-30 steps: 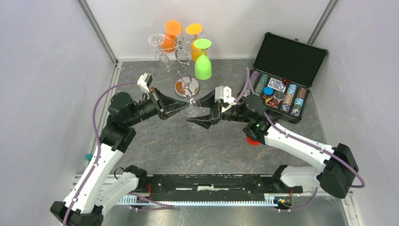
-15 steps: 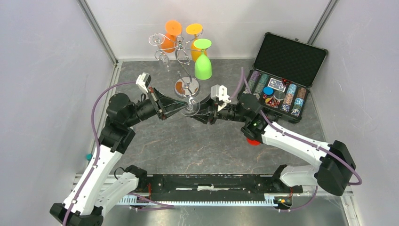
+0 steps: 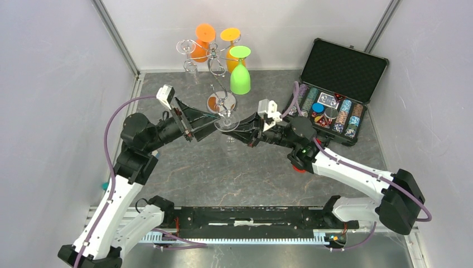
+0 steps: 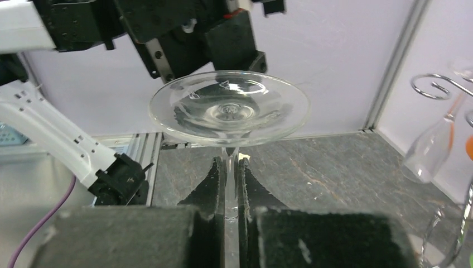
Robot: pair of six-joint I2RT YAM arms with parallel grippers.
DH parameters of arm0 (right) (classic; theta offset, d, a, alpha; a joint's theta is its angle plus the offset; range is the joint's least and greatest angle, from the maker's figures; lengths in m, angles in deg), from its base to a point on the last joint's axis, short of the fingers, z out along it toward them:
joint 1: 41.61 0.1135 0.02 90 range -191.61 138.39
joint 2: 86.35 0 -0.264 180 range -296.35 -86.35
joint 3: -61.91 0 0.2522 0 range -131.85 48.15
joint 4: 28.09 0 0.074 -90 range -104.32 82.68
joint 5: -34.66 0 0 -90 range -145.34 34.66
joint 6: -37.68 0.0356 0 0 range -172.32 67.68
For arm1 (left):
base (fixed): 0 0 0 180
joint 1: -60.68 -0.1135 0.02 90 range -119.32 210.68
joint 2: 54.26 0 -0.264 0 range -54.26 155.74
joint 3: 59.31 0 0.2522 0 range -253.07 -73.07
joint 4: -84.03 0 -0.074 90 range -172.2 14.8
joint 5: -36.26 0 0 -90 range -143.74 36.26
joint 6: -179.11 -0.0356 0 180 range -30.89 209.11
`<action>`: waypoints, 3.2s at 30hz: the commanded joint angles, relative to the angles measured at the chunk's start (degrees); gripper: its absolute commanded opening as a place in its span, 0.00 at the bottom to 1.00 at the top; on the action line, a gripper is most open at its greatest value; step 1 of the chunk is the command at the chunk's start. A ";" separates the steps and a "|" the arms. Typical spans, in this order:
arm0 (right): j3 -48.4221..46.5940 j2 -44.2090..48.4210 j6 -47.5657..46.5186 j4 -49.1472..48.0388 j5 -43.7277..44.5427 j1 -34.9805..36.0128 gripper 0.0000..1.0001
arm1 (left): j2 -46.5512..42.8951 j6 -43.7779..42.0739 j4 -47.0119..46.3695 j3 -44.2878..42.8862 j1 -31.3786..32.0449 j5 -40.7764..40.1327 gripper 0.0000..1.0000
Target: Take the wine glass off the wine glass rack
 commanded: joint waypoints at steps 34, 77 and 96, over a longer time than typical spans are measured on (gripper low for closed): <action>15.95 5.46 51.93 -38.51 49.51 -0.07 0.00 | 4.69 14.57 -39.83 14.22 6.14 -3.35 0.67; 21.34 3.15 42.11 -45.98 52.43 0.23 0.00 | 13.25 17.18 -49.75 9.30 11.38 -8.24 0.49; 21.70 1.29 44.75 -45.72 50.75 0.19 0.10 | 11.23 7.36 -39.23 5.97 11.38 -8.55 0.02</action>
